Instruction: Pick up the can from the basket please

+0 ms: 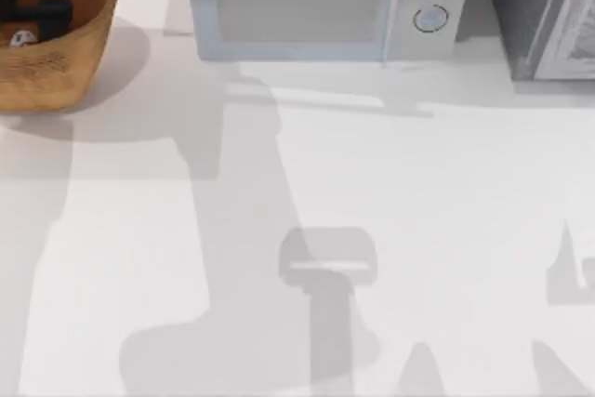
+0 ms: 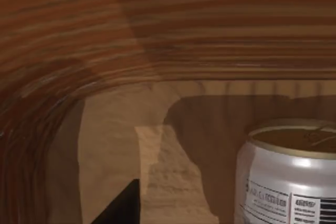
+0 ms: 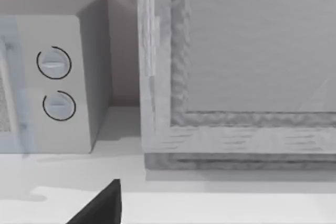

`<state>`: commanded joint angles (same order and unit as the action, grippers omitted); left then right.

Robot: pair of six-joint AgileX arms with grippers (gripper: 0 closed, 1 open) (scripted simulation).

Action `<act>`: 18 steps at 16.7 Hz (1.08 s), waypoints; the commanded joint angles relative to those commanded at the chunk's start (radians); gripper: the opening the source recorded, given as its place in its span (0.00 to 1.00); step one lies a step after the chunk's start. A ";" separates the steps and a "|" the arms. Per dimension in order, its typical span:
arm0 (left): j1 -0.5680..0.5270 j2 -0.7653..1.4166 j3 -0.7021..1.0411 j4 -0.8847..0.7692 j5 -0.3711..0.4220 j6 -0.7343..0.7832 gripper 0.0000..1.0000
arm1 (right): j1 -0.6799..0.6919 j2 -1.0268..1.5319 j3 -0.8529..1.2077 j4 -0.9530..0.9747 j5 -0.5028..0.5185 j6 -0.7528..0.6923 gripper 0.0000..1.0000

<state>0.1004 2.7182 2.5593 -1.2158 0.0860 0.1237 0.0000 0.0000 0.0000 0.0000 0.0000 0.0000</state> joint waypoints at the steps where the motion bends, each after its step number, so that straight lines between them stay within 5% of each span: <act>1: 0.000 0.000 0.000 0.000 0.000 0.000 0.62 | 0.000 0.000 0.000 0.000 0.000 0.000 1.00; 9: 0.000 0.000 0.000 0.000 0.000 0.000 0.02 | 0.000 0.000 0.000 0.000 0.000 0.000 1.00; 18: 0.002 -0.037 0.000 -0.003 -0.003 -0.003 0.00 | 0.000 0.000 0.000 0.000 0.000 0.000 1.00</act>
<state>0.1022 2.6815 2.5597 -1.2186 0.0829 0.1212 0.0000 0.0000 0.0000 0.0000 0.0000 0.0000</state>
